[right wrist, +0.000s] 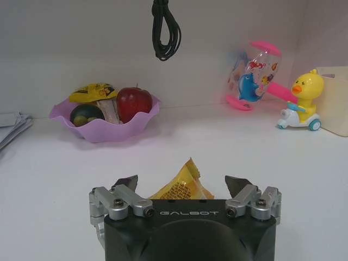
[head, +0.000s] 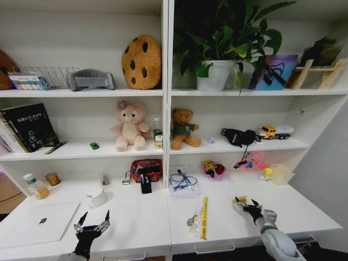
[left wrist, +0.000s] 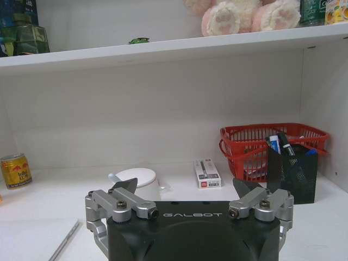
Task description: Organize the objects on the table.
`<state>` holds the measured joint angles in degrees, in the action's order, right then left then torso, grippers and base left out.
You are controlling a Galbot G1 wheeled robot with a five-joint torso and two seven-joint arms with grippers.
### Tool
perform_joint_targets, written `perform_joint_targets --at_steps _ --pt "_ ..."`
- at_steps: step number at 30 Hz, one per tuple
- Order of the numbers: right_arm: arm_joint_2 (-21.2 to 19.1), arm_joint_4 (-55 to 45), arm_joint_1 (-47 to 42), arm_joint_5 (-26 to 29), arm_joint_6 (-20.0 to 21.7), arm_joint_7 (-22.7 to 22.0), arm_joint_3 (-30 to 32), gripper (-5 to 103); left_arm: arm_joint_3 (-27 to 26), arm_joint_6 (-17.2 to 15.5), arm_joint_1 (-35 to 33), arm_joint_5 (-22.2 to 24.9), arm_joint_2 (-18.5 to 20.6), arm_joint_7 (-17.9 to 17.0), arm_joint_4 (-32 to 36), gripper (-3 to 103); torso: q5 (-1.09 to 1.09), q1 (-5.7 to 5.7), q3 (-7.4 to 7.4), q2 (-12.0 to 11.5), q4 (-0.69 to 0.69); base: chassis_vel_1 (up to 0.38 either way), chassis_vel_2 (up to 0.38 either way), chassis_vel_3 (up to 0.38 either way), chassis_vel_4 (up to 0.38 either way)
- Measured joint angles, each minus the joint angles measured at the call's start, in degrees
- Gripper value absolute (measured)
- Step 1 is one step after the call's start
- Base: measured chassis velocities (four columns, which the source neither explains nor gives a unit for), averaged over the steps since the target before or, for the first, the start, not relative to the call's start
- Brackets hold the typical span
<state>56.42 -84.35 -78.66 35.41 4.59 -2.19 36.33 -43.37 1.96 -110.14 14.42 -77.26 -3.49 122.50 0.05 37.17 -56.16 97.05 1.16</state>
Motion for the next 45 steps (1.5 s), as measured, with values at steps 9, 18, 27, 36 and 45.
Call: perform_joint_targets --at_steps 9,18,27,36,45 --pt "0.4 -0.7 -0.3 -0.2 -0.7 -0.1 -0.3 63 0.2 -0.1 0.1 -0.1 -0.1 0.0 -0.3 99 0.0 0.0 0.0 0.0 0.01 0.0 0.0 0.0 0.0" --pt "0.4 -0.7 -0.5 -0.3 -1.0 0.4 0.1 25 0.2 -0.1 -0.1 -0.2 0.0 -0.1 -0.2 99 0.0 0.0 0.0 0.0 0.0 0.0 0.0 0.0 0.0" --pt "-0.5 -2.0 0.1 -0.7 -1.0 -1.4 0.1 1 0.3 0.0 -0.4 -0.5 -0.3 0.0 0.0 99 0.01 0.0 0.0 0.0 0.0 0.0 0.0 0.0 0.0" --pt "-2.8 -4.2 4.3 1.5 0.3 -1.5 -0.9 0 0.5 0.0 -0.6 -0.9 -0.4 0.0 -0.1 99 0.0 0.0 0.0 0.0 0.01 0.0 0.0 0.0 0.0" --pt "-3.4 4.1 17.8 5.2 1.5 0.0 -8.9 0 -0.4 0.1 -1.7 -0.9 -0.2 0.0 0.3 99 0.0 0.0 0.0 0.0 -0.02 0.0 0.0 0.0 0.0"
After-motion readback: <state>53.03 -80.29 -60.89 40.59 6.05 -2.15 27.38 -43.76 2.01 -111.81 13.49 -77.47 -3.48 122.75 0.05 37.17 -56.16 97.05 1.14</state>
